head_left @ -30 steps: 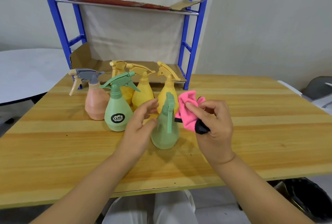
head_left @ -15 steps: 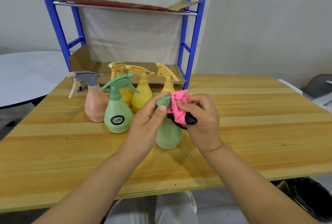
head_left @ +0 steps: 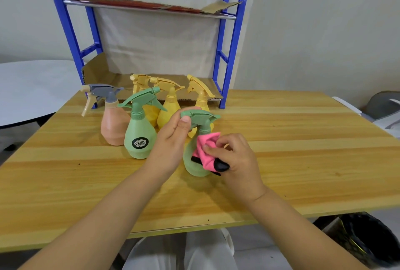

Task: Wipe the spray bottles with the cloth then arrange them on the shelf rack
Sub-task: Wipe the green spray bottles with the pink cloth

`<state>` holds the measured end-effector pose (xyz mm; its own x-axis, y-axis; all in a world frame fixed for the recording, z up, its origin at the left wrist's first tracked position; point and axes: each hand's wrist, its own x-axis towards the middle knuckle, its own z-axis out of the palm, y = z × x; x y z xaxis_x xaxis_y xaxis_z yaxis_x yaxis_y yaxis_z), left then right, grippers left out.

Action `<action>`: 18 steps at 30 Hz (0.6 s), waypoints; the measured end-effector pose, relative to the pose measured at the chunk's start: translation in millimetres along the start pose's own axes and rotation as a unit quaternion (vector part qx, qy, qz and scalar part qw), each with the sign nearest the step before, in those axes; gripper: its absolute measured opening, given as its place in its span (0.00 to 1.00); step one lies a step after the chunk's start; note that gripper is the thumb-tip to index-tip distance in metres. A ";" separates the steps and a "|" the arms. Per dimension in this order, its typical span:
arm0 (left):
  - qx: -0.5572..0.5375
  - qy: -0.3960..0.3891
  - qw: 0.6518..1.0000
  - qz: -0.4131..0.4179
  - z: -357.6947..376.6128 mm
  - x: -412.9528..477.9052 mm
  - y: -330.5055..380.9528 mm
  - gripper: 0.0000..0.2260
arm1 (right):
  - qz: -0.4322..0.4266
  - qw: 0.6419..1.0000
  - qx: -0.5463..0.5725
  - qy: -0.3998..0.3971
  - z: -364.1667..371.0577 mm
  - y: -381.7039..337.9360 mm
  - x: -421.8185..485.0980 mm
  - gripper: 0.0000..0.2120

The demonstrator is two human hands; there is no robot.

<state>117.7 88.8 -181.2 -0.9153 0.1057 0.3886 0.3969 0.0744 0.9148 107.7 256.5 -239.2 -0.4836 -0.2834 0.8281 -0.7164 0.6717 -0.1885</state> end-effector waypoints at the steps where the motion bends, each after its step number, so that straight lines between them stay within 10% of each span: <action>1: -0.007 0.006 1.000 -0.008 0.8 1.1 1.6 0.12 | -0.003 1.000 -0.010 -0.024 -0.6 1.2 -4.3 0.10; 8: 0.004 0.007 0.998 -0.065 -18.5 23.0 8.5 0.14 | -0.015 0.977 -0.030 -0.208 -9.7 3.5 -21.0 0.15; 15: 0.117 0.223 0.959 0.132 -12.3 -23.1 -3.1 0.11 | 0.046 0.990 -0.024 -0.128 -30.2 16.3 -19.2 0.19; 18: 0.197 0.151 0.964 0.091 0.9 -37.9 -22.9 0.05 | 0.049 0.994 -0.025 -0.093 -31.2 21.1 -20.9 0.18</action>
<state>143.3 84.0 -217.0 -0.7829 -0.1369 0.6069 0.4925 0.4597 0.7390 118.4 298.0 -244.0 -0.6376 -0.3332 0.6946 -0.6379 0.7338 -0.2336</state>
